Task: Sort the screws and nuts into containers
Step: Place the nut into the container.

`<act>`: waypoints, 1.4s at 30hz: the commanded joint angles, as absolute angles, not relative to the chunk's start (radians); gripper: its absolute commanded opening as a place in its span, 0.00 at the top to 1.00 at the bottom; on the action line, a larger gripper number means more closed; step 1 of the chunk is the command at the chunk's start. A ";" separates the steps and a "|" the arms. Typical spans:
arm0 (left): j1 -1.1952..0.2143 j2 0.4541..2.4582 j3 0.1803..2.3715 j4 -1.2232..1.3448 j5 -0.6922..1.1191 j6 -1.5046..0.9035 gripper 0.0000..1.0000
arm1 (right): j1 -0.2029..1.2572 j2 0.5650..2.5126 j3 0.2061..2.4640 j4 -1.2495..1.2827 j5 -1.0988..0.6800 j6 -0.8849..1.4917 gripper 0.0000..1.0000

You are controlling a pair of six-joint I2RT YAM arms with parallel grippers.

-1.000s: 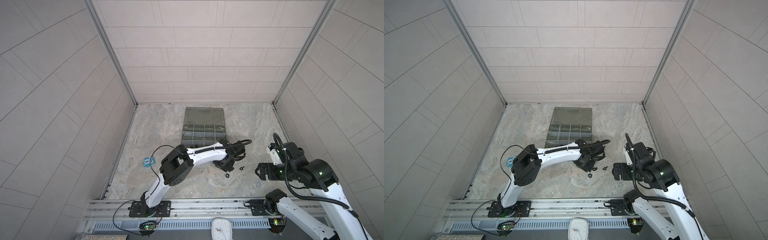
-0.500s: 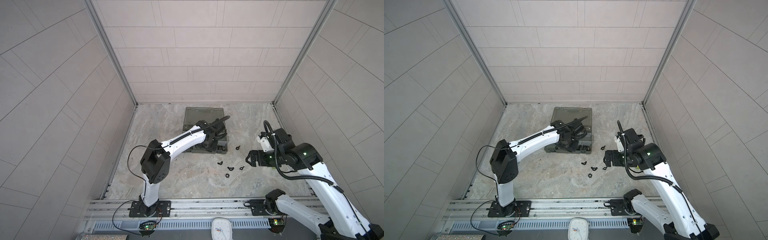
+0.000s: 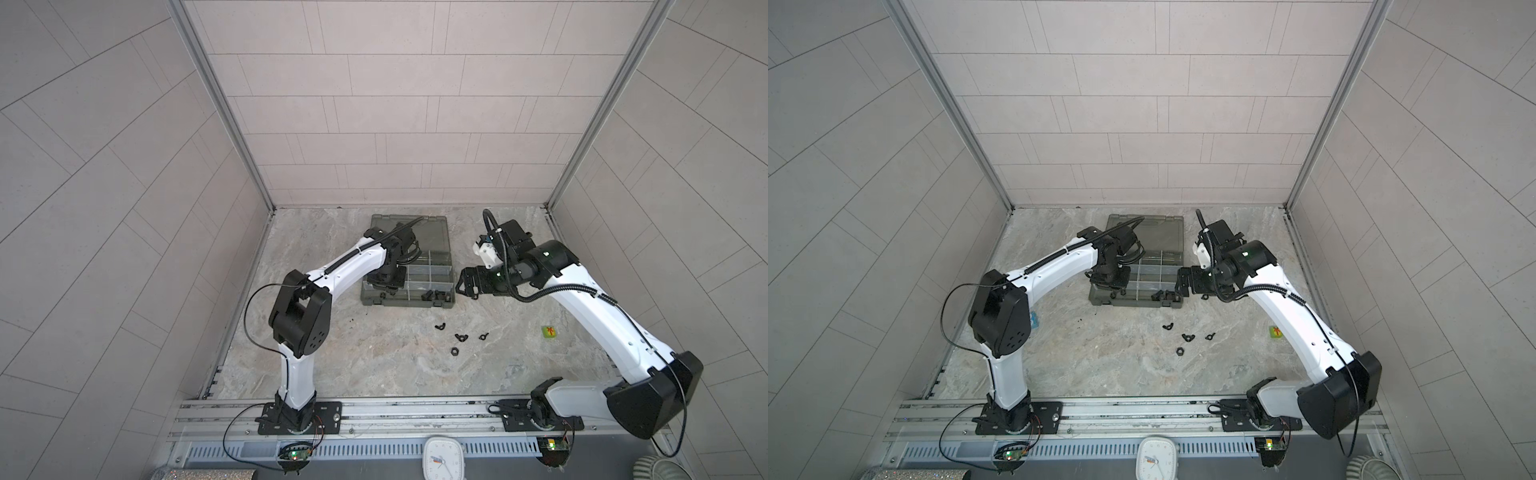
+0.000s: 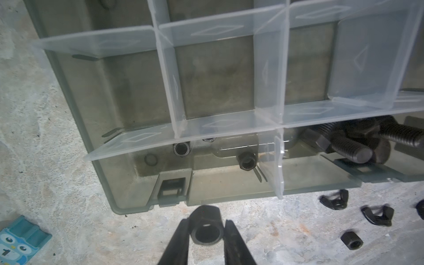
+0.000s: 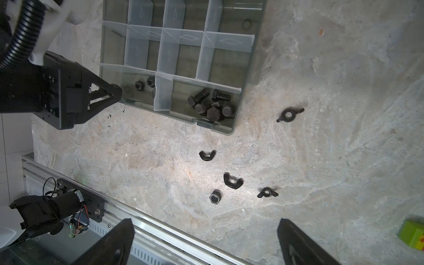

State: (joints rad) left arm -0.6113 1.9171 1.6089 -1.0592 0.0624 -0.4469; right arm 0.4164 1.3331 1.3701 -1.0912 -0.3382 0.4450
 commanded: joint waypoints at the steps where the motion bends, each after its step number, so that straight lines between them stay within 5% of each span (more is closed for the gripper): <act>1: -0.599 1.908 1.587 -1.048 0.082 -0.430 0.73 | 0.429 1.371 1.419 -1.072 -0.352 0.423 0.01; 14: -0.568 1.956 1.562 -0.999 0.128 -0.425 0.73 | 0.446 1.479 1.496 -1.090 -0.364 0.413 0.01; 22: -0.563 1.982 1.591 -1.010 0.133 -0.418 0.55 | 0.444 1.477 1.496 -1.092 -0.351 0.400 0.01; 26: -0.563 1.977 1.611 -1.033 0.123 -0.414 0.54 | 0.442 1.468 1.494 -1.109 -0.338 0.400 0.01; 42: -0.716 1.769 1.499 -1.041 0.125 -0.495 0.49 | 0.371 1.158 1.223 -1.161 -0.261 0.396 0.01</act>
